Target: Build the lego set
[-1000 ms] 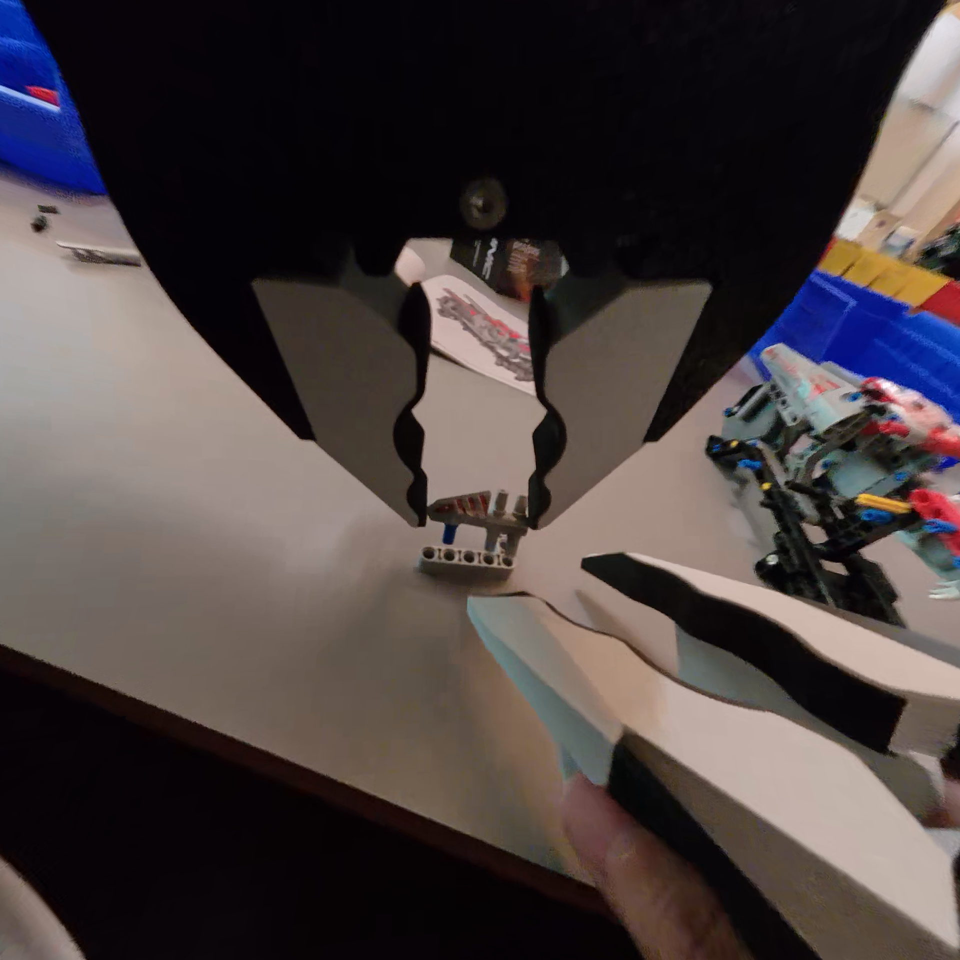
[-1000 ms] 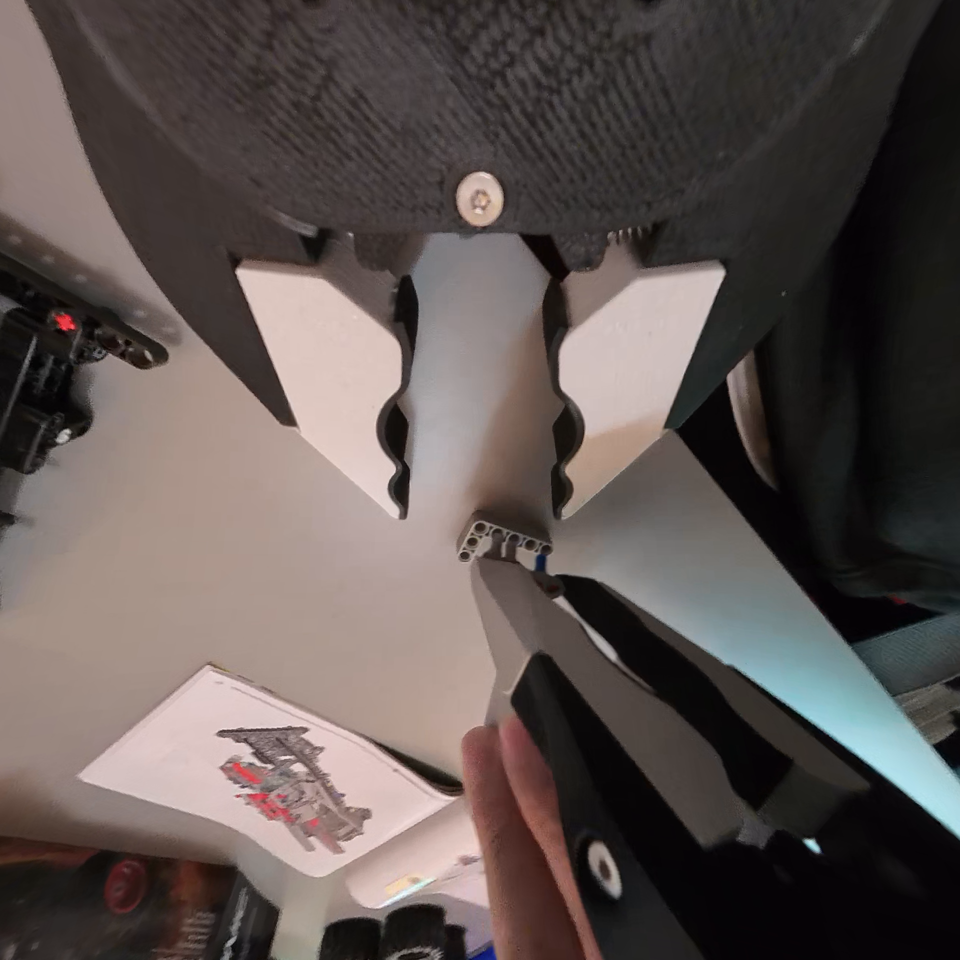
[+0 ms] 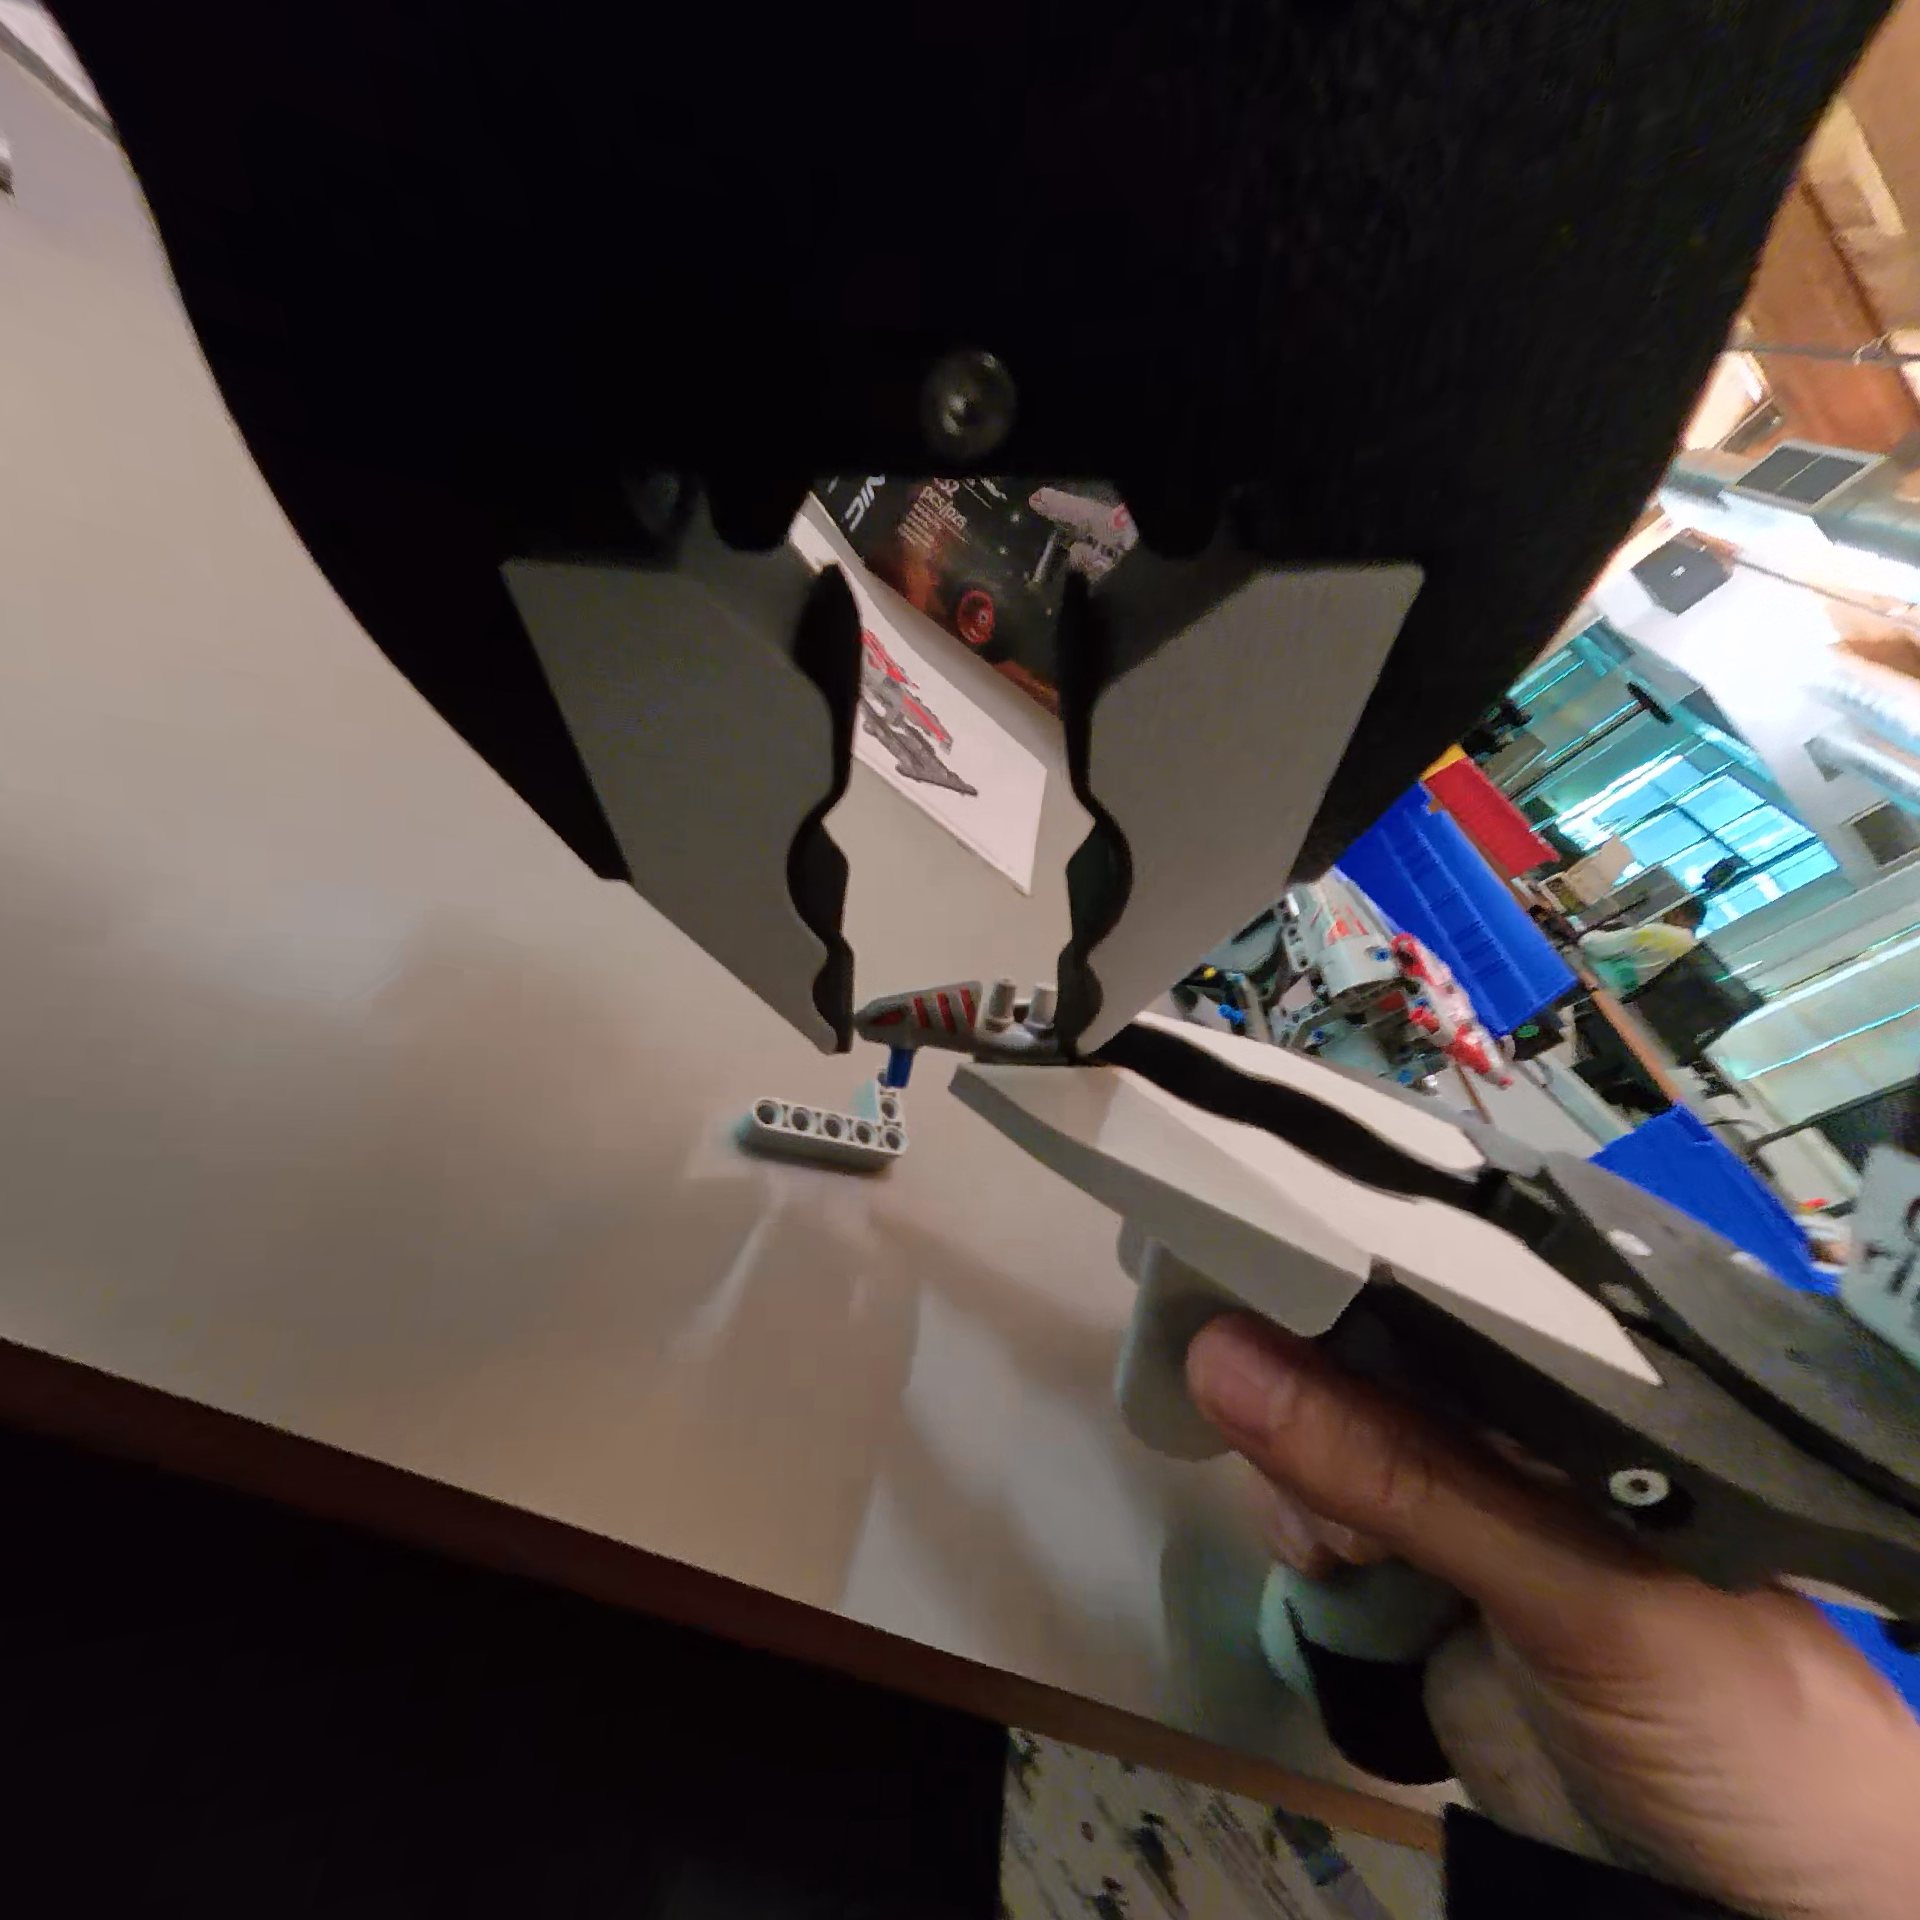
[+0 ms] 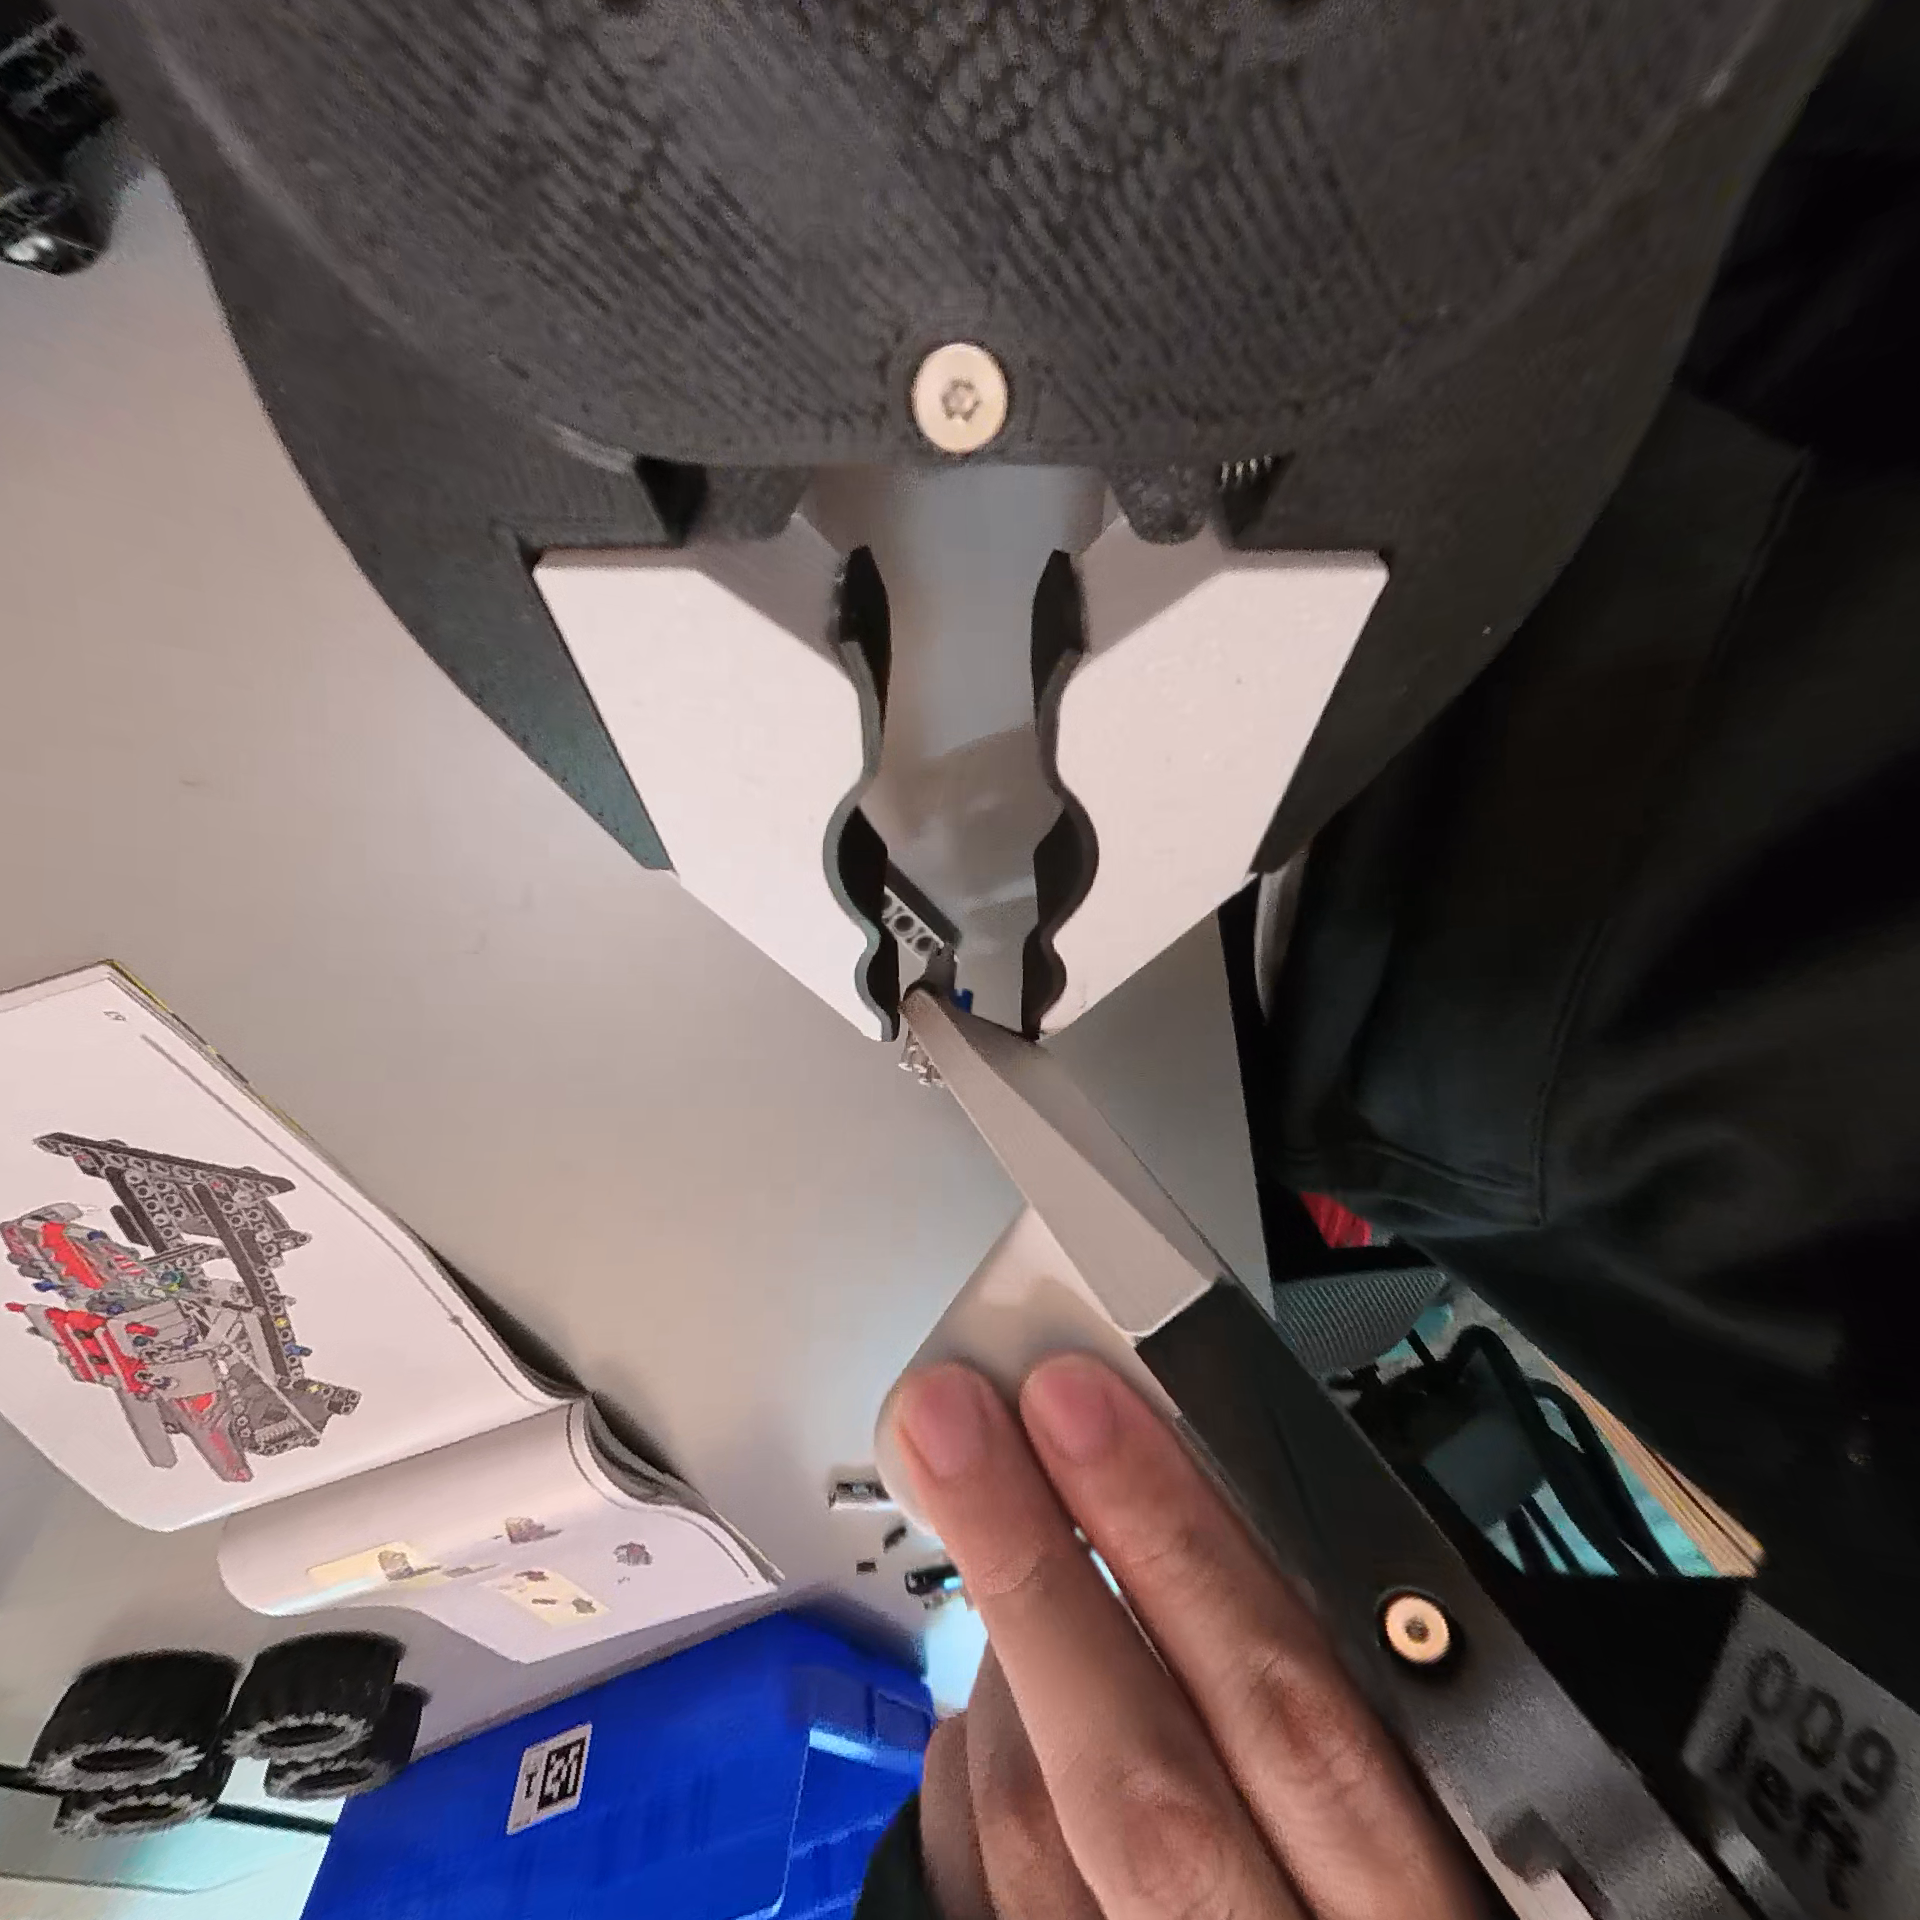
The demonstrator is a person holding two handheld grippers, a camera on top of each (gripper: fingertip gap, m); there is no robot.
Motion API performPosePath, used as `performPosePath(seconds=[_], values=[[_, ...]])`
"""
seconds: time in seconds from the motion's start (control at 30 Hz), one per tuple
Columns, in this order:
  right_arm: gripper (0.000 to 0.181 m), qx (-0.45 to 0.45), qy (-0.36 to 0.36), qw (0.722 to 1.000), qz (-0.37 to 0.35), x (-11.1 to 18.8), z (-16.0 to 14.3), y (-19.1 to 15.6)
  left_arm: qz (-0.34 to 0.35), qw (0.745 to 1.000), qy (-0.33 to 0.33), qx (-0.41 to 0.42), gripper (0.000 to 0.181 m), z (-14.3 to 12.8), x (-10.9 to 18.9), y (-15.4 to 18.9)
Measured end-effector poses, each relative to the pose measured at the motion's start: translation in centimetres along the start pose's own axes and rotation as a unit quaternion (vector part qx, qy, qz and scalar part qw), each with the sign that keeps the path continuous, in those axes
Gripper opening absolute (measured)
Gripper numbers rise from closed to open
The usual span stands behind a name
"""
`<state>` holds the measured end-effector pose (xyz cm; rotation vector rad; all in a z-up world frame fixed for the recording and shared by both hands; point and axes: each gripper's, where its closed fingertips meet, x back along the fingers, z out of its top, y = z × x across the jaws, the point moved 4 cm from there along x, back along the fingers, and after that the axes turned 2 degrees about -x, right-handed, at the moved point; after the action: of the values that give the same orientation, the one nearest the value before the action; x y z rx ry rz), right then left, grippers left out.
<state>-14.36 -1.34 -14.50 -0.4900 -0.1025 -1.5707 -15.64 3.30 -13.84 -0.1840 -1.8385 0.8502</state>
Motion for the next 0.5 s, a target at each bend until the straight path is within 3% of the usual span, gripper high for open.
performPosePath(seconds=[0.5], values=[[0.016,-0.039,0.070,0.996,0.027,0.0,1.5,-0.3,0.077,0.992,0.052,0.089,0.037,-0.6,1.4,-0.3]])
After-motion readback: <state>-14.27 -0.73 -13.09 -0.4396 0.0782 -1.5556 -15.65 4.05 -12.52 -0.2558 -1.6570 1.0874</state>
